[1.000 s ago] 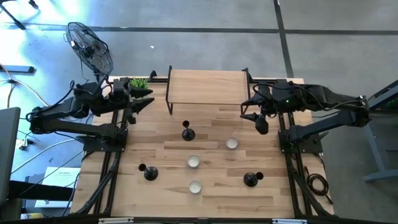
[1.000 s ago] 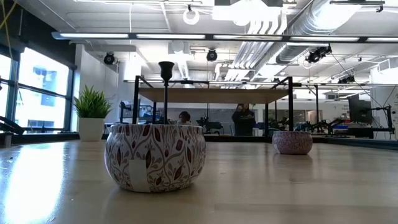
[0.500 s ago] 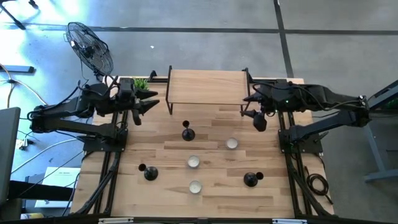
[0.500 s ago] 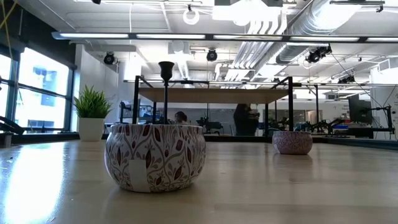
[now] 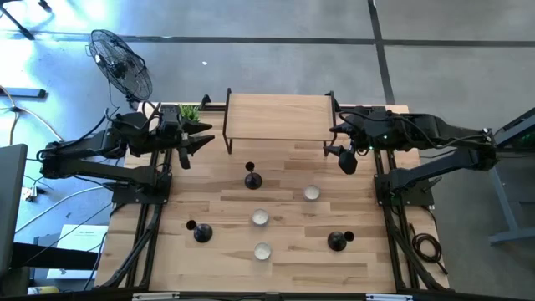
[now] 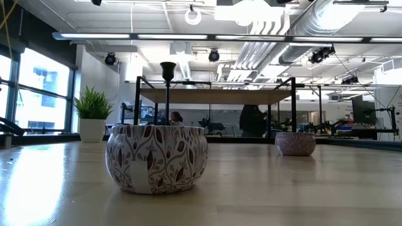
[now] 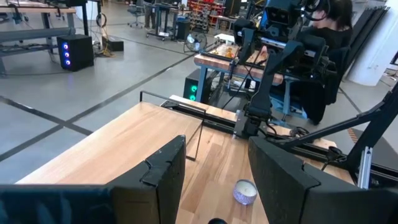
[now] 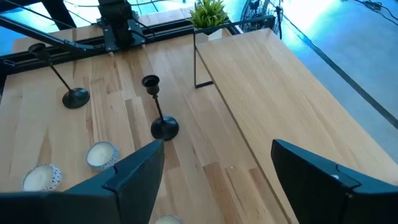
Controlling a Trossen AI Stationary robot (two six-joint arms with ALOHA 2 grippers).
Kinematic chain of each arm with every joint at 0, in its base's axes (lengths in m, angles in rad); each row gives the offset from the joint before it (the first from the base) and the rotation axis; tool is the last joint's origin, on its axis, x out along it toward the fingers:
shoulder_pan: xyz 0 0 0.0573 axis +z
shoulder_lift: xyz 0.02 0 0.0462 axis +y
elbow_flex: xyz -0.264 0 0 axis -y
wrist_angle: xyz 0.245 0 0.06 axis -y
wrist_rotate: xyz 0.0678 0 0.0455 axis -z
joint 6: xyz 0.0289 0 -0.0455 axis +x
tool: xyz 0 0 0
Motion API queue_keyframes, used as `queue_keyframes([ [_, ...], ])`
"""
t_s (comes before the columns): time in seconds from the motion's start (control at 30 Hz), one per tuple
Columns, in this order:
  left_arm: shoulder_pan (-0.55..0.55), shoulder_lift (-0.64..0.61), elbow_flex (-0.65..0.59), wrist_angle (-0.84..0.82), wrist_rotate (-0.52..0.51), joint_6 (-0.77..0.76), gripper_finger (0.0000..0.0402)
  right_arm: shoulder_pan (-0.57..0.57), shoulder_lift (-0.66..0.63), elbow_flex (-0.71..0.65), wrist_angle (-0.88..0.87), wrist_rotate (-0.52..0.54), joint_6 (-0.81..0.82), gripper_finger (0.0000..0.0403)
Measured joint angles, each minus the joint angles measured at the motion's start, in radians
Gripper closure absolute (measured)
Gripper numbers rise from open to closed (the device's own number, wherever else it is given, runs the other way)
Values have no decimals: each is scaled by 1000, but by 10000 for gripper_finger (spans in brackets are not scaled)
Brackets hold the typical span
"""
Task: Pick & Place candle stick holders
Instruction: Put the top red patterned scented candle on the shelf
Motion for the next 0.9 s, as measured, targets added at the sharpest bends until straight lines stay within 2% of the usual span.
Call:
queue_keyframes([
  [0.37,0,0,0,-7,-1,8,228,0,0,0,-11,45,30,95],
  [0.47,0,0,0,-19,-2,8,228,0,0,0,-12,-42,23,95],
  [0.67,0,0,0,-21,-22,8,228,0,5,0,-21,-162,125,95],
  [0.9,0,0,0,-21,-38,8,228,0,75,0,-59,-208,156,95],
])
